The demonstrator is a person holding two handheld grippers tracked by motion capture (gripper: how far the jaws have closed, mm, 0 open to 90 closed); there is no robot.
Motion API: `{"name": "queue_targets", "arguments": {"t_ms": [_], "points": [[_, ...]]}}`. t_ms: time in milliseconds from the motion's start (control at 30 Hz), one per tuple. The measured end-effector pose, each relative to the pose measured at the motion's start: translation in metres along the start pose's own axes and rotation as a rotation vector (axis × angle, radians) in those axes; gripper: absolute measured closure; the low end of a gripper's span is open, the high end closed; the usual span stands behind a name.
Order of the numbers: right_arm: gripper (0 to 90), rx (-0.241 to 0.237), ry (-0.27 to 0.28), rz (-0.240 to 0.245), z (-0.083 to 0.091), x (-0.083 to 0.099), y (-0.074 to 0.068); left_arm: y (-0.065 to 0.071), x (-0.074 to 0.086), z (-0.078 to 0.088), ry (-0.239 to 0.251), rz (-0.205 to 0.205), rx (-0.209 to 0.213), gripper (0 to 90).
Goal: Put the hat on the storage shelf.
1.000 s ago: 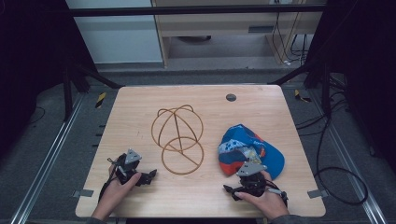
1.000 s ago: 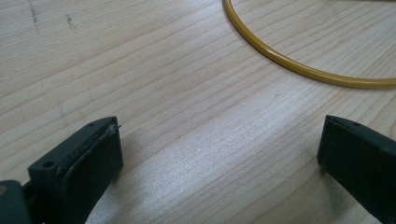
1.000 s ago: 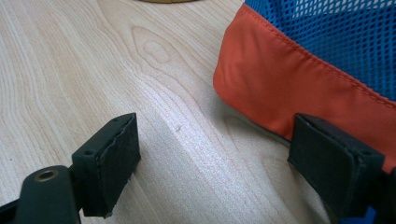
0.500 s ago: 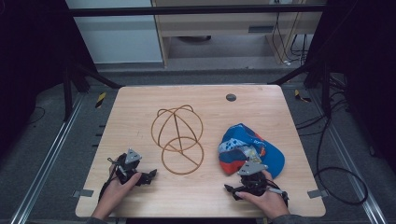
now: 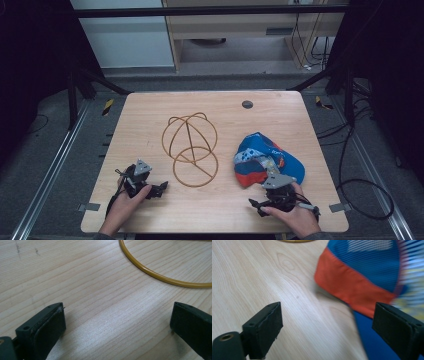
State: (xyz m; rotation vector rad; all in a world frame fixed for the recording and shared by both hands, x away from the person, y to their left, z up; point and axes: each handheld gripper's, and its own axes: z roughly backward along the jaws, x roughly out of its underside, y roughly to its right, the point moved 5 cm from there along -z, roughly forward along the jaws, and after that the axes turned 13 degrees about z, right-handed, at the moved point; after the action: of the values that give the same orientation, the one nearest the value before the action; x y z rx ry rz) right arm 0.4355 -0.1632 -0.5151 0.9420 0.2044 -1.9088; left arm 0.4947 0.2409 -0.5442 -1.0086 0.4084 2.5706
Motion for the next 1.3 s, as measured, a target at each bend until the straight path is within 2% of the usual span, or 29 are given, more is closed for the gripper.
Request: {"name": "queue_targets", "arguments": {"t_ms": [67,133,167,200,267,300,400,467,500,600,667,700,833,967,1133,1300], "points": [[9.8,0.022,-0.01,0.023,0.016,-0.003,0.006,0.0,0.0,0.0,0.0,0.0,0.0,0.0],[10.0,0.032,-0.028,0.023,0.029,-0.006,0.014,0.0,0.0,0.0,0.0,0.001,0.0,0.0],[10.8,0.045,-0.046,0.038,0.04,-0.008,0.023,0.0,0.0,0.0,0.0,0.0,0.0,0.0],[10.8,0.045,-0.046,0.038,0.04,-0.008,0.023,0.0,0.0,0.0,0.0,0.0,0.001,0.0],[11.3,0.056,-0.082,0.037,0.049,-0.009,0.035,0.0,0.0,0.0,0.0,0.0,0.001,0.0],[11.5,0.038,-0.11,0.021,0.052,-0.009,0.042,0.0,0.0,0.0,0.0,0.0,0.001,0.0],[11.9,0.013,-0.132,0.003,0.055,-0.01,0.049,0.0,0.0,0.0,0.0,0.0,0.001,0.0],[12.6,0.017,-0.162,0.01,0.058,-0.013,0.057,0.0,0.0,0.0,-0.001,0.0,0.002,0.0],[12.9,0.012,-0.194,0.015,0.061,-0.015,0.066,0.0,0.0,0.0,0.002,0.003,0.003,0.0],[14.3,0.011,-0.22,0.012,0.064,-0.016,0.072,0.0,0.0,-0.001,0.005,0.006,0.004,0.0],[18.8,0.011,-0.249,0.015,0.066,-0.016,0.078,0.0,0.0,0.0,0.005,0.003,0.002,0.0],[23.5,-0.015,-0.262,0.017,0.068,-0.017,0.083,0.0,0.0,-0.001,0.005,0.007,0.003,0.0],[29.5,-0.027,-0.286,0.023,0.073,-0.017,0.091,0.0,0.0,0.0,0.002,0.005,0.003,0.0],[33.0,-0.025,-0.298,0.03,0.08,-0.028,0.101,0.0,-0.001,-0.001,0.002,0.001,0.003,0.0],[38.6,-0.041,-0.309,0.046,0.079,-0.035,0.11,0.0,-0.001,-0.002,0.003,0.002,0.007,0.0],[47.5,-0.057,-0.308,0.031,0.074,-0.046,0.121,0.0,-0.001,-0.001,0.001,0.002,0.004,0.0]]}}
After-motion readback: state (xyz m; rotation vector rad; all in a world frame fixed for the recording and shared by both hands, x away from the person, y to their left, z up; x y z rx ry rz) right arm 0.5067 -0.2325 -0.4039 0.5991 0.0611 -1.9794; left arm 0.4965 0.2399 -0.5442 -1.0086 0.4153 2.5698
